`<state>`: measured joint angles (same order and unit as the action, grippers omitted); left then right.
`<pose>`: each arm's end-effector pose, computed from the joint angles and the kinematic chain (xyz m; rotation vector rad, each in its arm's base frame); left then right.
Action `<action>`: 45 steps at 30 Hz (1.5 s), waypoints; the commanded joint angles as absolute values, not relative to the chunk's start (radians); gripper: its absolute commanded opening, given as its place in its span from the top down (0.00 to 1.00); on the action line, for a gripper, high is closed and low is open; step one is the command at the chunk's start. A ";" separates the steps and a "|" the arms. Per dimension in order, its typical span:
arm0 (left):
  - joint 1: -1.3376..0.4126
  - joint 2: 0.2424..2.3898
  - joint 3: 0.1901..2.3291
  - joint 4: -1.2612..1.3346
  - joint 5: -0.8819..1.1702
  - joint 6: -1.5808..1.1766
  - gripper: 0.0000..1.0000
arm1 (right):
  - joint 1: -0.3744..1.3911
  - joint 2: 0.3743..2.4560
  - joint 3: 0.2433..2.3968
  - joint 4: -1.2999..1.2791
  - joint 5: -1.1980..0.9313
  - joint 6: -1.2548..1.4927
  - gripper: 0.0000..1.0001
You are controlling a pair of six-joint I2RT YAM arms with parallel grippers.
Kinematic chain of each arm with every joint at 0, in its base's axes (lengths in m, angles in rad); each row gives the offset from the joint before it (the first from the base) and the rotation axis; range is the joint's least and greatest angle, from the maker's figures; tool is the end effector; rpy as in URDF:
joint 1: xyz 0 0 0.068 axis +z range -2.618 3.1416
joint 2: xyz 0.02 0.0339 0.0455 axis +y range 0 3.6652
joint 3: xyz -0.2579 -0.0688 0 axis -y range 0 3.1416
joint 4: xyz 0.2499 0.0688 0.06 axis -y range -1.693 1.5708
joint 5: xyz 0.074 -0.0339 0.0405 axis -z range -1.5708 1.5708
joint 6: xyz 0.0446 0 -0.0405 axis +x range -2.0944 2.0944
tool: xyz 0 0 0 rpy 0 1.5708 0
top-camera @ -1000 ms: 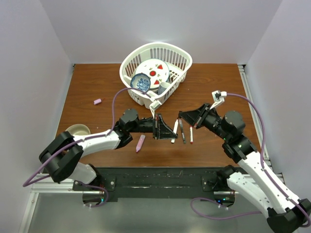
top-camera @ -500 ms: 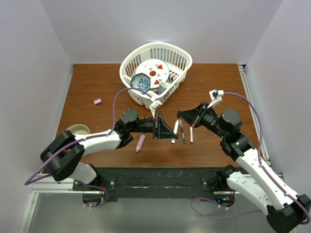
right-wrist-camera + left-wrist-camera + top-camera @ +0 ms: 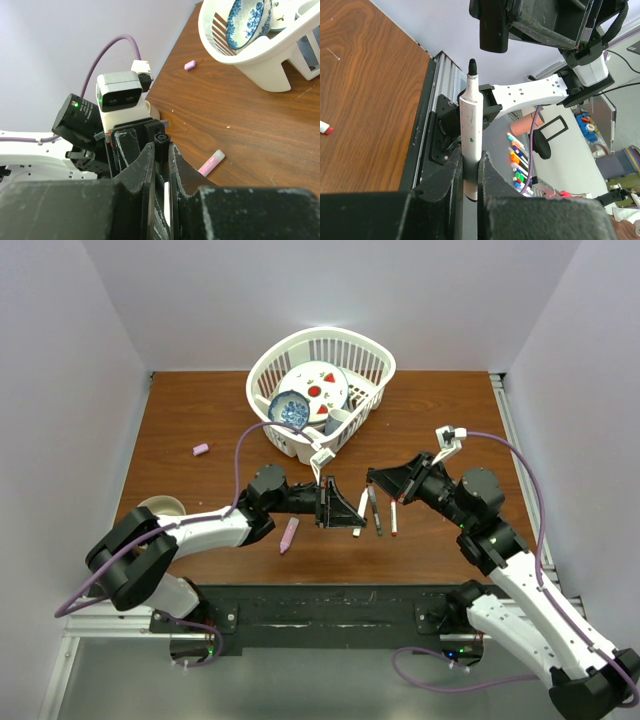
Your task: Insert the pens into the pen caps
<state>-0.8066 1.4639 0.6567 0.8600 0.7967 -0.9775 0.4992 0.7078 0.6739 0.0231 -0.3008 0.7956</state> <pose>0.1940 -0.2485 0.2365 0.6284 1.8220 -1.9111 0.1626 0.1037 0.3314 -0.0011 1.7261 1.2248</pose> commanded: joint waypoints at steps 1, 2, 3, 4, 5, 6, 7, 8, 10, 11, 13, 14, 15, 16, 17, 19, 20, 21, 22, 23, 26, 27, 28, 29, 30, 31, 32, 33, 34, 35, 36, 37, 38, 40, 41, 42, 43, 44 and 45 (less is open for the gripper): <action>-0.810 1.465 0.686 0.923 0.813 -0.982 1.00 | 0.505 0.709 0.689 0.046 -0.305 0.788 0.95; -0.810 1.463 0.686 0.925 0.813 -0.982 1.00 | 0.505 0.710 0.686 0.048 -0.304 0.788 0.95; -0.810 1.459 0.687 0.925 0.811 -0.982 1.00 | 0.505 0.710 0.683 0.049 -0.304 0.788 0.94; -0.808 1.457 0.689 0.922 0.813 -0.983 1.00 | 0.505 0.710 0.677 0.049 -0.302 0.787 0.95; -0.808 1.457 0.690 0.922 0.811 -0.983 1.00 | 0.505 0.710 0.675 0.048 -0.302 0.785 0.94; -0.808 1.454 0.692 0.922 0.811 -0.983 1.00 | 0.505 0.710 0.673 0.048 -0.301 0.785 0.94; -0.808 1.454 0.695 0.920 0.815 -0.982 1.00 | 0.505 0.712 0.672 0.049 -0.302 0.784 0.95; -0.810 1.453 0.698 0.920 0.815 -0.982 1.00 | 0.505 0.712 0.672 0.051 -0.302 0.784 0.94; -0.810 1.454 0.703 0.914 0.816 -0.980 1.00 | 0.505 0.710 0.673 0.049 -0.302 0.784 0.94; -0.808 1.456 0.707 0.916 0.816 -0.980 1.00 | 0.506 0.712 0.675 0.046 -0.304 0.781 0.94; -0.808 1.454 0.712 0.911 0.819 -0.979 1.00 | 0.505 0.709 0.673 0.043 -0.302 0.778 0.95; -0.808 1.454 0.715 0.911 0.818 -0.979 1.00 | 0.505 0.709 0.673 0.040 -0.302 0.778 0.94; -0.808 1.456 0.719 0.905 0.818 -0.976 1.00 | 0.505 0.707 0.672 0.038 -0.302 0.778 0.95; -0.808 1.457 0.722 0.902 0.818 -0.973 1.00 | 0.506 0.706 0.670 0.040 -0.304 0.776 0.94; -0.810 1.457 0.727 0.899 0.818 -0.973 1.00 | 0.503 0.706 0.669 0.040 -0.305 0.779 0.95; -0.810 1.457 0.732 0.899 0.818 -0.973 1.00 | 0.505 0.704 0.669 0.038 -0.308 0.779 0.94; -0.808 1.460 0.735 0.894 0.818 -0.970 1.00 | 0.505 0.701 0.669 0.038 -0.310 0.779 0.95; -0.808 1.460 0.736 0.891 0.816 -0.969 1.00 | 0.505 0.698 0.667 0.037 -0.310 0.779 0.94; -0.808 1.460 0.742 0.885 0.816 -0.965 1.00 | 0.505 0.696 0.666 0.037 -0.311 0.782 0.94; -0.807 1.460 0.745 0.871 0.815 -0.957 1.00 | 0.505 0.690 0.666 0.037 -0.314 0.784 0.94; -0.804 1.462 0.752 0.864 0.811 -0.954 1.00 | 0.506 0.680 0.661 0.032 -0.318 0.788 0.94; -0.799 1.463 0.752 0.862 0.811 -0.954 1.00 | 0.505 0.675 0.658 0.031 -0.321 0.788 0.94; -0.795 1.460 0.752 0.862 0.811 -0.956 1.00 | 0.505 0.673 0.657 0.028 -0.324 0.792 0.94; -0.781 1.457 0.752 0.864 0.810 -0.960 1.00 | 0.505 0.669 0.652 0.026 -0.324 0.796 0.94; -0.773 1.456 0.752 0.868 0.810 -0.963 1.00 | 0.505 0.660 0.643 0.025 -0.331 0.798 0.94; -0.761 1.454 0.753 0.870 0.808 -0.966 1.00 | 0.506 0.657 0.638 0.022 -0.333 0.798 0.94; -0.755 1.453 0.755 0.876 0.808 -0.971 1.00 | 0.506 0.650 0.631 0.021 -0.336 0.801 0.94; -0.752 1.453 0.758 0.879 0.810 -0.973 1.00 | 0.505 0.646 0.617 0.020 -0.345 0.799 0.94; -0.746 1.454 0.770 0.880 0.811 -0.973 1.00 | 0.505 0.647 0.611 0.028 -0.354 0.799 0.94; -0.744 1.457 0.775 0.882 0.813 -0.971 1.00 | 0.505 0.652 0.604 0.038 -0.373 0.807 0.94; -0.745 1.459 0.779 0.885 0.813 -0.968 1.00 | 0.506 0.658 0.589 0.054 -0.412 0.814 0.94; -0.746 1.460 0.791 0.888 0.813 -0.965 1.00 | 0.505 0.672 0.583 0.084 -0.434 0.825 0.94; -0.744 1.463 0.796 0.891 0.815 -0.960 1.00 | 0.506 0.676 0.577 0.097 -0.448 0.844 0.93; -0.746 1.463 0.807 0.896 0.813 -0.959 1.00 | 0.511 0.678 0.563 0.104 -0.453 0.854 0.93; -0.746 1.462 0.808 0.894 0.808 -0.954 1.00 | 0.512 0.675 0.560 0.101 -0.449 0.854 0.93; -0.746 1.460 0.811 0.891 0.802 -0.948 1.00 | 0.515 0.669 0.554 0.098 -0.446 0.853 0.93; -0.744 1.457 0.813 0.888 0.796 -0.945 1.00 | 0.514 0.660 0.552 0.089 -0.443 0.851 0.92; -0.744 1.450 0.813 0.887 0.787 -0.937 1.00 | 0.515 0.657 0.552 0.080 -0.443 0.842 0.92; -0.744 1.447 0.816 0.885 0.775 -0.933 1.00 | 0.517 0.657 0.557 0.065 -0.443 0.835 0.92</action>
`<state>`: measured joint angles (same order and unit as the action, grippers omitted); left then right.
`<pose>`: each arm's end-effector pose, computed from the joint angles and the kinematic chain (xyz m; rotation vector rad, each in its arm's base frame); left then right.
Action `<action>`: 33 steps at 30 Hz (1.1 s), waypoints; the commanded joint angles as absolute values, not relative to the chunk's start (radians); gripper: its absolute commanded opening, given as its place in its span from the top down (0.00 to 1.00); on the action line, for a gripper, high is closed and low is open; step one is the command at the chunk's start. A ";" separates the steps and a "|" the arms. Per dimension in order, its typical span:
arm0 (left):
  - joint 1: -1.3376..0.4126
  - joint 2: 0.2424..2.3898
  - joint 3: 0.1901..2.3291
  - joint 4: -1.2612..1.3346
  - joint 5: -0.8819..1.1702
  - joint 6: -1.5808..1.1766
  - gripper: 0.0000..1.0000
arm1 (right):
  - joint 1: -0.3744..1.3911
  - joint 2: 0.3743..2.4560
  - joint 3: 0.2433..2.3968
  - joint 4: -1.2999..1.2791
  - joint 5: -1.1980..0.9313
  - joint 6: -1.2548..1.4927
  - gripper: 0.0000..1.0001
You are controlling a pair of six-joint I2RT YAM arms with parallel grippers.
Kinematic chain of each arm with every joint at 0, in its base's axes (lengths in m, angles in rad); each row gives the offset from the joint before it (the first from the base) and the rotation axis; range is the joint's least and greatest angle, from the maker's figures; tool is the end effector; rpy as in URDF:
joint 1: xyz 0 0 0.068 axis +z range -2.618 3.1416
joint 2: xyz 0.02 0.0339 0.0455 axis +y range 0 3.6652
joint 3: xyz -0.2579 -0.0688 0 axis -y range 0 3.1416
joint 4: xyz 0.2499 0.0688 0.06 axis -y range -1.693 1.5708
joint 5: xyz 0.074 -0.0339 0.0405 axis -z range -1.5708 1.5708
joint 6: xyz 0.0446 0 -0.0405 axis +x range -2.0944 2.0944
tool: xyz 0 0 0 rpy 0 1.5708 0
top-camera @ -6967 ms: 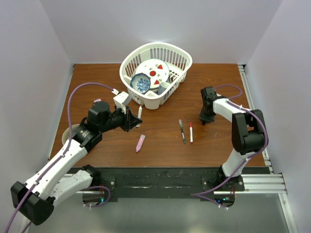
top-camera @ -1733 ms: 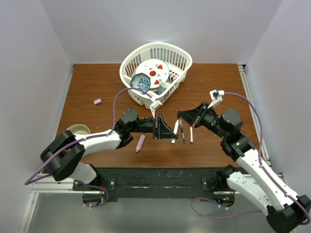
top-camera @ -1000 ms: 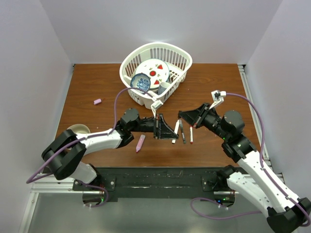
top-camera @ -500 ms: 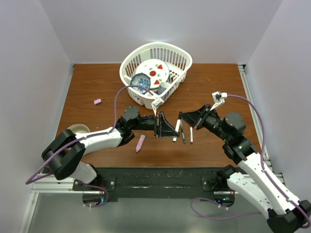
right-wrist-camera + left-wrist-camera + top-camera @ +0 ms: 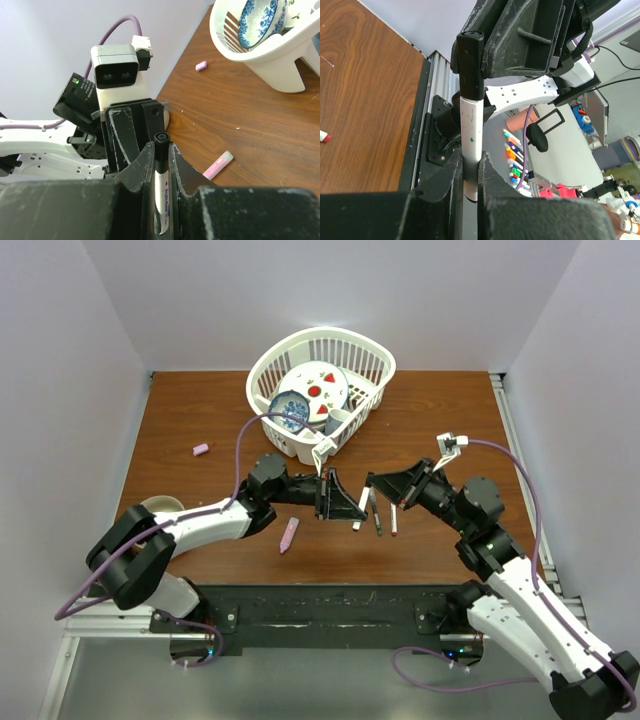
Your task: Insert the pens into the pen caps
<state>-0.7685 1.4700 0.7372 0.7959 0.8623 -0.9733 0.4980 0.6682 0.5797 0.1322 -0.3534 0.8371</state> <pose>0.2085 -0.2487 0.2540 0.6668 1.8085 -1.9232 0.1574 0.1031 0.3160 -0.0251 1.6868 1.3051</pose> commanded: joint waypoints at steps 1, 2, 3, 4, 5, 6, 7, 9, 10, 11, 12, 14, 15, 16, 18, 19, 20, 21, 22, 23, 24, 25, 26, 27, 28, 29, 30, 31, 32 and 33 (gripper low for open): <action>-0.742 1.439 0.822 0.874 0.770 -0.922 1.00 | 0.517 0.657 0.560 0.042 -0.446 0.828 0.92; -0.742 1.436 0.824 0.870 0.766 -0.916 1.00 | 0.515 0.657 0.560 0.035 -0.451 0.821 0.92; -0.742 1.433 0.827 0.868 0.756 -0.911 1.00 | 0.517 0.655 0.561 0.035 -0.457 0.822 0.90; -0.742 1.425 0.825 0.870 0.753 -0.902 1.00 | 0.515 0.655 0.563 0.035 -0.463 0.825 0.89; -0.742 1.422 0.824 0.876 0.753 -0.897 1.00 | 0.517 0.655 0.575 0.031 -0.463 0.827 0.86; -0.741 1.416 0.815 0.885 0.755 -0.896 1.00 | 0.515 0.653 0.586 0.019 -0.460 0.827 0.84; -0.742 1.402 0.810 0.891 0.756 -0.891 1.00 | 0.515 0.652 0.598 0.009 -0.454 0.831 0.76; -0.742 1.381 0.795 0.882 0.756 -0.884 1.00 | 0.515 0.646 0.644 -0.024 -0.417 0.836 0.68; -0.742 1.359 0.789 0.873 0.755 -0.871 1.00 | 0.517 0.647 0.662 -0.032 -0.410 0.835 0.61; -0.742 1.347 0.781 0.867 0.753 -0.867 1.00 | 0.515 0.649 0.698 -0.038 -0.405 0.833 0.58; -0.741 1.336 0.769 0.859 0.753 -0.862 1.00 | 0.517 0.656 0.716 -0.047 -0.394 0.831 0.56; -0.742 1.301 0.756 0.830 0.753 -0.845 1.00 | 0.517 0.667 0.756 -0.051 -0.399 0.825 0.50; -0.741 1.287 0.737 0.821 0.752 -0.839 1.00 | 0.515 0.676 0.767 -0.049 -0.405 0.822 0.49; -0.742 1.261 0.726 0.813 0.753 -0.828 1.00 | 0.515 0.683 0.778 -0.040 -0.411 0.816 0.48; -0.741 1.233 0.686 0.810 0.750 -0.818 1.00 | 0.517 0.705 0.816 -0.032 -0.426 0.804 0.43; -0.742 1.203 0.671 0.810 0.749 -0.810 1.00 | 0.517 0.713 0.831 -0.034 -0.437 0.784 0.42; -0.741 1.189 0.657 0.810 0.744 -0.805 1.00 | 0.515 0.722 0.866 -0.038 -0.443 0.773 0.41; -0.742 1.175 0.634 0.808 0.742 -0.804 1.00 | 0.515 0.733 0.882 -0.041 -0.449 0.764 0.39; -0.742 1.154 0.624 0.798 0.742 -0.799 1.00 | 0.517 0.751 0.897 -0.044 -0.463 0.749 0.39; -0.742 1.146 0.618 0.790 0.742 -0.793 1.00 | 0.517 0.765 0.928 -0.043 -0.475 0.743 0.38; -0.742 1.140 0.614 0.779 0.755 -0.789 1.00 | 0.517 0.778 0.942 -0.034 -0.486 0.736 0.37; -0.742 1.134 0.612 0.770 0.761 -0.787 1.00 | 0.518 0.810 0.957 -0.037 -0.508 0.726 0.37; -0.744 1.131 0.611 0.770 0.775 -0.785 1.00 | 0.518 0.825 0.989 -0.043 -0.518 0.718 0.37; -0.742 1.131 0.607 0.770 0.781 -0.787 1.00 | 0.518 0.842 1.002 -0.044 -0.529 0.710 0.37; -0.744 1.131 0.607 0.766 0.787 -0.790 1.00 | 0.518 0.868 1.012 -0.043 -0.537 0.704 0.37; -0.742 1.132 0.609 0.764 0.799 -0.790 1.00 | 0.518 0.879 1.029 -0.043 -0.548 0.706 0.37; -0.742 1.131 0.611 0.762 0.802 -0.790 1.00 | 0.520 0.891 1.035 -0.034 -0.555 0.704 0.37; -0.744 1.134 0.611 0.761 0.807 -0.792 1.00 | 0.525 0.902 1.046 -0.034 -0.560 0.704 0.37; -0.742 1.134 0.614 0.762 0.816 -0.793 1.00 | 0.529 0.919 1.049 -0.032 -0.567 0.706 0.37; -0.742 1.138 0.615 0.762 0.821 -0.792 1.00 | 0.534 0.925 1.051 -0.023 -0.569 0.704 0.37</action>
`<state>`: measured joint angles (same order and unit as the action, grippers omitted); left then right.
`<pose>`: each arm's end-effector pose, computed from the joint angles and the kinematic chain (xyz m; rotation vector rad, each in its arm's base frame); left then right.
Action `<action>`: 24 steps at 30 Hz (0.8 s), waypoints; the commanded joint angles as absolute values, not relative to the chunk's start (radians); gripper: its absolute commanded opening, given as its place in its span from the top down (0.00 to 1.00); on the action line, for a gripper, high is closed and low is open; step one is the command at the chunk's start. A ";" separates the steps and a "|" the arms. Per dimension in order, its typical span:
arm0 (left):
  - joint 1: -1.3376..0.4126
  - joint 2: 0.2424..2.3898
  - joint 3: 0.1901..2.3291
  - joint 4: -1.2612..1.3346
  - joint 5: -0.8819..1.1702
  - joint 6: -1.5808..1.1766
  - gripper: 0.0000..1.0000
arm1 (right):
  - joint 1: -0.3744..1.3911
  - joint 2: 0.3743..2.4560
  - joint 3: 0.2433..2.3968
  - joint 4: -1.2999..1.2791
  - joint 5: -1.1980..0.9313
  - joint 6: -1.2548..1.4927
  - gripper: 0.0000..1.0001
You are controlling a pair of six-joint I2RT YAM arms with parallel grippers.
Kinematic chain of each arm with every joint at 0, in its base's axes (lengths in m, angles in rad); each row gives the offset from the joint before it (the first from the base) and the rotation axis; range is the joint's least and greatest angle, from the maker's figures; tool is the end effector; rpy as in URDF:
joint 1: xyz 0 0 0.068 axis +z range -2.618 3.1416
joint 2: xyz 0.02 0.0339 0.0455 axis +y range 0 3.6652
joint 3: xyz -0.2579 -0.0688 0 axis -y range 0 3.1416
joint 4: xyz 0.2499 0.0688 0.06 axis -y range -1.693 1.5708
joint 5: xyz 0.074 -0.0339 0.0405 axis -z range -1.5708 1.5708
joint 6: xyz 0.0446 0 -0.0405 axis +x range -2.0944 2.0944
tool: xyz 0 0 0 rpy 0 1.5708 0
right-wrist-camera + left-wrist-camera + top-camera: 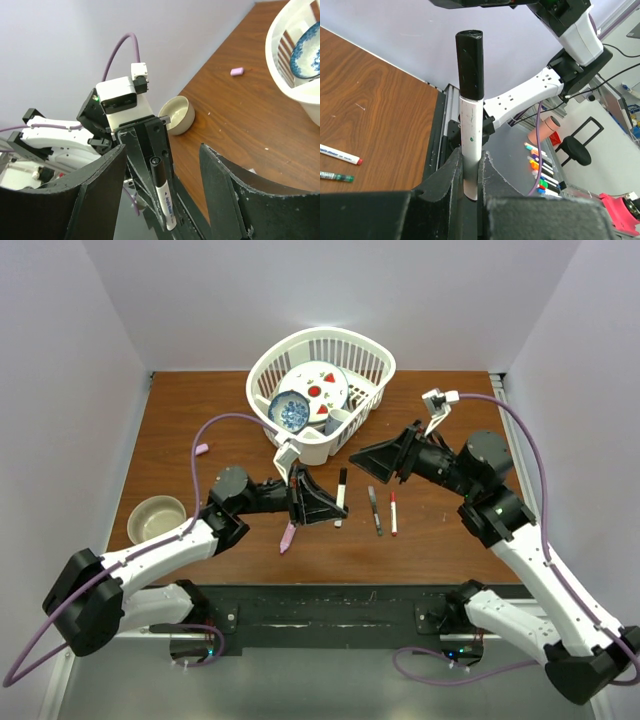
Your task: Insert the pens into the pen caps
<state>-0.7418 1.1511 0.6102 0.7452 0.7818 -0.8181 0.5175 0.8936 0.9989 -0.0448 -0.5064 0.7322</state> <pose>0.1730 -0.2012 0.2932 0.7104 1.5470 -1.7571 0.1748 0.1244 0.4073 -0.2701 1.6636 1.3510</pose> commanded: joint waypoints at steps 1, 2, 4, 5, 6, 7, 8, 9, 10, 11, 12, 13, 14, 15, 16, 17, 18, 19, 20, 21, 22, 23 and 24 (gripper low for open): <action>-0.744 1.138 0.617 0.762 0.824 -0.795 1.00 | 0.547 0.930 1.052 -0.020 -0.571 0.704 0.38; -0.744 1.143 0.621 0.762 0.830 -0.796 1.00 | 0.555 0.940 1.055 -0.017 -0.571 0.704 0.38; -0.744 1.144 0.624 0.762 0.831 -0.798 1.00 | 0.578 0.948 1.055 -0.015 -0.569 0.701 0.40; -0.742 1.147 0.627 0.764 0.833 -0.798 1.00 | 0.586 0.948 1.054 -0.014 -0.566 0.698 0.41; -0.742 1.150 0.627 0.764 0.833 -0.799 1.00 | 0.597 0.950 1.051 -0.012 -0.557 0.693 0.41; -0.744 1.154 0.629 0.764 0.838 -0.799 1.00 | 0.610 0.948 1.048 -0.012 -0.551 0.690 0.43; -0.744 1.155 0.633 0.767 0.839 -0.802 1.00 | 0.615 0.950 1.046 -0.020 -0.545 0.687 0.44; -0.744 1.161 0.634 0.769 0.841 -0.805 1.00 | 0.621 0.950 1.045 -0.020 -0.542 0.684 0.45; -0.744 1.163 0.637 0.770 0.842 -0.807 1.00 | 0.627 0.948 1.037 -0.021 -0.537 0.681 0.47; -0.744 1.164 0.637 0.773 0.844 -0.808 1.00 | 0.630 0.946 1.032 -0.023 -0.535 0.681 0.48; -0.742 1.169 0.638 0.778 0.842 -0.813 1.00 | 0.634 0.942 1.025 -0.021 -0.531 0.680 0.50; -0.744 1.172 0.641 0.778 0.845 -0.816 1.00 | 0.635 0.939 1.020 -0.023 -0.529 0.678 0.53; -0.744 1.177 0.643 0.784 0.845 -0.819 1.00 | 0.638 0.937 1.017 -0.026 -0.526 0.680 0.57; -0.742 1.177 0.644 0.785 0.845 -0.821 1.00 | 0.643 0.936 1.009 -0.026 -0.525 0.678 0.60; -0.742 1.178 0.646 0.790 0.845 -0.822 1.00 | 0.644 0.933 1.005 -0.028 -0.525 0.678 0.62; -0.742 1.183 0.649 0.793 0.845 -0.825 1.00 | 0.646 0.933 1.000 -0.031 -0.523 0.678 0.68; -0.744 1.183 0.652 0.793 0.845 -0.824 1.00 | 0.649 0.930 0.986 -0.031 -0.526 0.677 0.70; -0.744 1.184 0.660 0.793 0.842 -0.824 1.00 | 0.653 0.927 0.979 -0.031 -0.526 0.678 0.72; -0.742 1.190 0.666 0.793 0.842 -0.824 1.00 | 0.657 0.923 0.968 -0.034 -0.523 0.677 0.76; -0.742 1.192 0.672 0.792 0.844 -0.824 1.00 | 0.661 0.917 0.948 -0.035 -0.523 0.676 0.81; -0.744 1.195 0.687 0.792 0.842 -0.822 1.00 | 0.664 0.905 0.936 -0.035 -0.523 0.676 0.83; -0.744 1.201 0.695 0.785 0.842 -0.821 1.00 | 0.667 0.899 0.925 -0.043 -0.519 0.676 0.85; -0.742 1.204 0.702 0.781 0.842 -0.815 1.00 | 0.672 0.893 0.905 -0.048 -0.512 0.675 0.87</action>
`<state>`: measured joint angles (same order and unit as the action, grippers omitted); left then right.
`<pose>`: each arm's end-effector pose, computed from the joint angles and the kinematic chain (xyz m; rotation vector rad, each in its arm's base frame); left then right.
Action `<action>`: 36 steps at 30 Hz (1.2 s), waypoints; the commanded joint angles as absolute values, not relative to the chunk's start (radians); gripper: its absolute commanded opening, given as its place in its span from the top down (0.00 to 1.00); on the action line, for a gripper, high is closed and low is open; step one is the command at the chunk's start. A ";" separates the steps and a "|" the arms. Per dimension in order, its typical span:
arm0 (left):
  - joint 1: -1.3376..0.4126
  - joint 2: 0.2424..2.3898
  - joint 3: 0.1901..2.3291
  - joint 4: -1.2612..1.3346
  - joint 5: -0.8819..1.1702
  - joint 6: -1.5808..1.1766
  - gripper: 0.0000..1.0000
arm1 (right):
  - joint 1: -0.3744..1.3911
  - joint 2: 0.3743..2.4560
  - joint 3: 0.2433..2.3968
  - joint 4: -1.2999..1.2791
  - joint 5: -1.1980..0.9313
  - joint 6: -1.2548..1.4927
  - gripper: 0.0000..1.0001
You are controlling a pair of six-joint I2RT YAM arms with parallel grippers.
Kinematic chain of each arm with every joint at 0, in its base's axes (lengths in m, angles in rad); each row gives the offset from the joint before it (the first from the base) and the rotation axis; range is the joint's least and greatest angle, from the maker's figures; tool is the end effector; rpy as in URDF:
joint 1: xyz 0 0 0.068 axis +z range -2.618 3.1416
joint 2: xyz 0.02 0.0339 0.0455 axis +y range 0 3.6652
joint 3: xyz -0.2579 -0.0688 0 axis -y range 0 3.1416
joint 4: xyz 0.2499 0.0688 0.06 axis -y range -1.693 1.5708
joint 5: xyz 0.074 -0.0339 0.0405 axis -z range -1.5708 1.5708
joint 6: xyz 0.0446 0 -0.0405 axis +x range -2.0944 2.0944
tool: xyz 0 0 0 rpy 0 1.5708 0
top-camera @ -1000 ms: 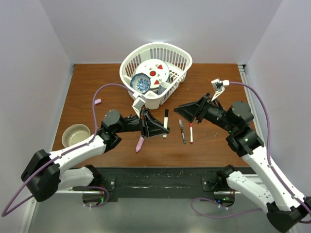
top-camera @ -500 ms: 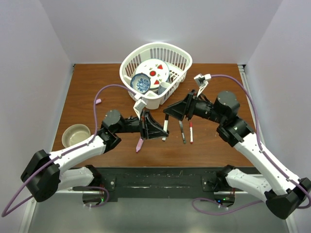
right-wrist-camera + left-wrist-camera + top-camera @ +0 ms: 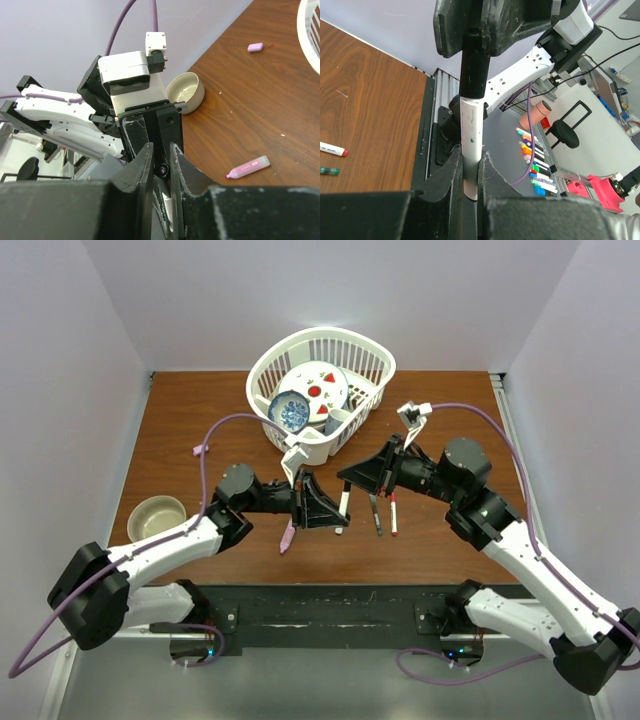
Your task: Insert the pens into the pen caps
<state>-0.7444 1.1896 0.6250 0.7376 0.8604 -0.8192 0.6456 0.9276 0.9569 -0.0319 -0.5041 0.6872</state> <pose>0.1748 -0.2070 0.2876 0.7870 1.5791 -1.8025 0.1679 0.1534 0.3869 -0.4040 1.7208 1.4021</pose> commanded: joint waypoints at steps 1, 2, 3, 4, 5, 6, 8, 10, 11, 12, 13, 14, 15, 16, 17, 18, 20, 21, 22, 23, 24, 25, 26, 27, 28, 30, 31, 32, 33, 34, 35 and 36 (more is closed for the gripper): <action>-0.742 1.207 0.716 0.781 0.839 -0.815 1.00 | 0.675 0.879 0.894 -0.051 -0.508 0.673 0.87; -0.744 1.216 0.722 0.782 0.841 -0.812 1.00 | 0.676 0.874 0.887 -0.057 -0.506 0.675 0.87; -0.744 1.219 0.727 0.784 0.838 -0.811 1.00 | 0.678 0.870 0.870 -0.058 -0.505 0.680 0.87; -0.744 1.223 0.738 0.787 0.835 -0.810 1.00 | 0.680 0.867 0.864 -0.058 -0.502 0.684 0.88; -0.742 1.230 0.739 0.795 0.828 -0.807 1.00 | 0.680 0.858 0.856 -0.051 -0.499 0.689 0.88; -0.742 1.233 0.742 0.802 0.824 -0.808 1.00 | 0.684 0.854 0.841 -0.048 -0.499 0.702 0.88; -0.742 1.242 0.742 0.831 0.807 -0.808 1.00 | 0.687 0.850 0.828 -0.048 -0.494 0.709 0.88; -0.744 1.246 0.747 0.841 0.796 -0.810 1.00 | 0.690 0.847 0.819 -0.055 -0.485 0.709 0.87; -0.742 1.250 0.749 0.845 0.795 -0.810 1.00 | 0.690 0.844 0.816 -0.063 -0.482 0.704 0.86; -0.742 1.250 0.750 0.847 0.795 -0.811 1.00 | 0.692 0.842 0.818 -0.070 -0.474 0.703 0.85; -0.744 1.252 0.752 0.847 0.793 -0.811 1.00 | 0.692 0.842 0.819 -0.077 -0.471 0.700 0.85; -0.742 1.255 0.752 0.847 0.793 -0.813 1.00 | 0.692 0.841 0.821 -0.084 -0.468 0.693 0.83; -0.742 1.255 0.752 0.848 0.795 -0.811 1.00 | 0.692 0.836 0.824 -0.084 -0.465 0.693 0.82; -0.742 1.253 0.750 0.847 0.795 -0.811 1.00 | 0.692 0.835 0.825 -0.087 -0.462 0.695 0.82; -0.744 1.253 0.749 0.847 0.795 -0.813 1.00 | 0.692 0.831 0.828 -0.092 -0.459 0.695 0.81; -0.742 1.255 0.747 0.847 0.798 -0.815 1.00 | 0.692 0.830 0.831 -0.095 -0.456 0.695 0.79; -0.744 1.253 0.742 0.845 0.799 -0.816 1.00 | 0.692 0.825 0.834 -0.100 -0.443 0.698 0.75; -0.744 1.253 0.741 0.842 0.801 -0.815 1.00 | 0.692 0.822 0.838 -0.098 -0.440 0.701 0.72; -0.742 1.253 0.738 0.844 0.805 -0.816 1.00 | 0.692 0.819 0.839 -0.098 -0.436 0.704 0.70; -0.744 1.253 0.736 0.844 0.807 -0.816 1.00 | 0.692 0.816 0.844 -0.103 -0.420 0.710 0.69; -0.742 1.253 0.735 0.844 0.810 -0.816 1.00 | 0.692 0.816 0.851 -0.103 -0.417 0.713 0.68; -0.744 1.252 0.729 0.844 0.811 -0.818 1.00 | 0.692 0.813 0.854 -0.100 -0.413 0.716 0.68; -0.744 1.250 0.726 0.845 0.811 -0.816 1.00 | 0.690 0.810 0.859 -0.092 -0.402 0.719 0.68; -0.744 1.250 0.723 0.847 0.811 -0.816 1.00 | 0.692 0.810 0.870 -0.091 -0.396 0.719 0.68; -0.744 1.247 0.716 0.848 0.816 -0.818 1.00 | 0.692 0.810 0.874 -0.091 -0.390 0.719 0.69; -0.744 1.246 0.713 0.848 0.824 -0.818 1.00 | 0.690 0.811 0.890 -0.091 -0.385 0.712 0.69; -0.745 1.244 0.707 0.848 0.827 -0.819 1.00 | 0.692 0.813 0.894 -0.091 -0.387 0.710 0.67; -0.744 1.240 0.703 0.850 0.828 -0.818 1.00 | 0.692 0.813 0.899 -0.089 -0.387 0.706 0.59; -0.745 1.238 0.700 0.850 0.831 -0.818 1.00 | 0.692 0.811 0.905 -0.086 -0.387 0.704 0.54; -0.746 1.232 0.695 0.851 0.837 -0.816 1.00 | 0.690 0.810 0.910 -0.083 -0.387 0.704 0.52; -0.746 1.232 0.692 0.850 0.839 -0.816 1.00 | 0.692 0.811 0.914 -0.084 -0.384 0.698 0.47; -0.746 1.229 0.686 0.850 0.842 -0.816 1.00 | 0.690 0.811 0.928 -0.087 -0.379 0.695 0.46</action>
